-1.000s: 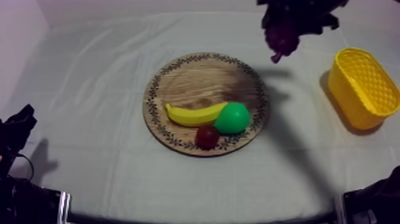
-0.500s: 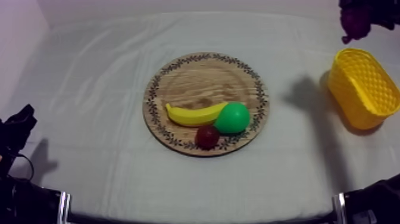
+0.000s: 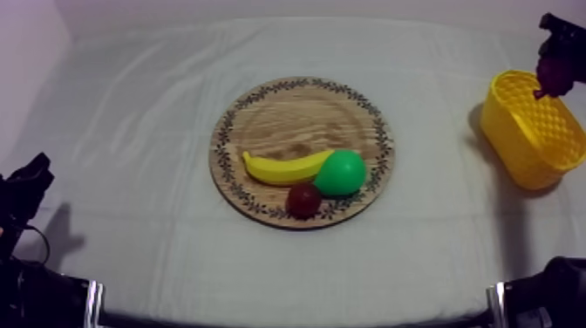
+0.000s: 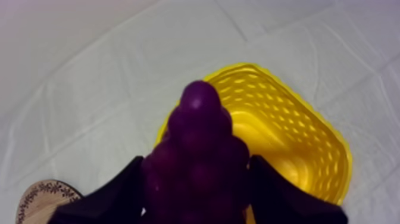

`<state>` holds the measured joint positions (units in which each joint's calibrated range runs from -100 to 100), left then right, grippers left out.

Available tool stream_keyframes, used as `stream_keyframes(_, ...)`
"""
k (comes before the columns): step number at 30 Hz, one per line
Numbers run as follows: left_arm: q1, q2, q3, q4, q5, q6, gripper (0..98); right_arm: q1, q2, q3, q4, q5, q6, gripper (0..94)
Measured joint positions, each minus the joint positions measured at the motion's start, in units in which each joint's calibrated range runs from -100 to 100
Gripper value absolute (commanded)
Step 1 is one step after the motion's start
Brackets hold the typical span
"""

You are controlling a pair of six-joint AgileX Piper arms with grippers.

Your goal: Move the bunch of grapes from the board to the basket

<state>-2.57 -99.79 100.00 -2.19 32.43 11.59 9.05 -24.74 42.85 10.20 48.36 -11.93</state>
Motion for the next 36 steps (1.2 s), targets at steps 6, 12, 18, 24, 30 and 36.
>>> stream_keyframes(6, 0.00, 0.00, 0.00, 0.00, 0.00, 0.00, 0.1, 0.57, 3.57, 2.87, 2.72, -3.36, -2.62, 56.7)
stream_keyframes(12, 0.00, 0.00, 0.00, 0.00, 0.00, 0.00, 0.1, 0.76, 7.51, 1.47, 3.58, -3.78, -4.07, 70.6)
stream_keyframes(18, 0.00, 0.00, 0.00, 0.00, 0.00, 0.00, 0.1, 0.54, 6.71, 0.95, 3.51, -2.17, -3.99, 72.8)
stream_keyframes(24, 0.00, 0.00, 0.00, 0.00, 0.00, 0.00, 0.1, -1.32, -0.16, 3.01, 2.31, -0.07, -2.37, 63.3)
stream_keyframes(30, 0.00, 0.00, 0.00, 0.00, 0.00, 0.00, 0.1, -3.75, -11.30, 5.45, 0.83, 3.08, -0.49, 50.7)
stream_keyframes(36, 0.00, 0.00, 0.00, 0.00, 0.00, 0.00, 0.1, -5.36, -23.49, 9.70, -0.06, 3.84, 1.23, 30.0)
